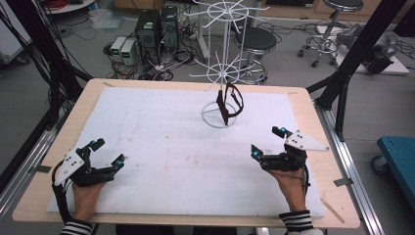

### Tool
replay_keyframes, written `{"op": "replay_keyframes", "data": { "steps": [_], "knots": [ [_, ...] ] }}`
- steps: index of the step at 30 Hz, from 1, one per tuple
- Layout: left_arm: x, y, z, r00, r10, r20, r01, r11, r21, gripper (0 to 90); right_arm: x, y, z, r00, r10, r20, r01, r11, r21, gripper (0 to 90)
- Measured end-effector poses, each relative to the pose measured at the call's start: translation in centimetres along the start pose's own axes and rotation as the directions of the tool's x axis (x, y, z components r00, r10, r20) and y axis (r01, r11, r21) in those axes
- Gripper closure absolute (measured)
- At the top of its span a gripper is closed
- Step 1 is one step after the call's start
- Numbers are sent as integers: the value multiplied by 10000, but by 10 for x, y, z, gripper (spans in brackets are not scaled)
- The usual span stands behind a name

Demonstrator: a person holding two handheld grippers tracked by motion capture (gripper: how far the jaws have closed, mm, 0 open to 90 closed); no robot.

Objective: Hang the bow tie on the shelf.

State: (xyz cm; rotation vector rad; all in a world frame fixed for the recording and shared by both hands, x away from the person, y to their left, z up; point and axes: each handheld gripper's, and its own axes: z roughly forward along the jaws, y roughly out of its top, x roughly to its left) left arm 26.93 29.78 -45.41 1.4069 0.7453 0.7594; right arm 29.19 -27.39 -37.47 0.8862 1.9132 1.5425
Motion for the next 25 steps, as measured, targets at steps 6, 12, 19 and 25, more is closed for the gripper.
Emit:
{"op": "replay_keyframes", "data": {
  "steps": [6, 12, 19, 25],
  "knots": [
    [0, 0, 0, 10000, 2, -5, -2, 10000, 10, 66, 1, -32, -21, 9990, 209, 395, -186, 9981, -585, 6],
    [0, 0, 0, 10000, 2, -5, -2, 10000, -1, 65, 2, -57, -29, 9927, 501, 1099, -321, 9867, -1593, 6],
    [0, 0, 0, 10000, 13, -7, -13, 10000, 7, 65, -3, -82, -24, 9900, 903, 1080, -698, 9810, -1811, 6],
    [0, 0, 0, 10000, 6, 9, -5, 10000, -16, 65, -2, -83, -22, 9917, 690, 1082, -499, 9842, -1700, 6]
  ]
}}
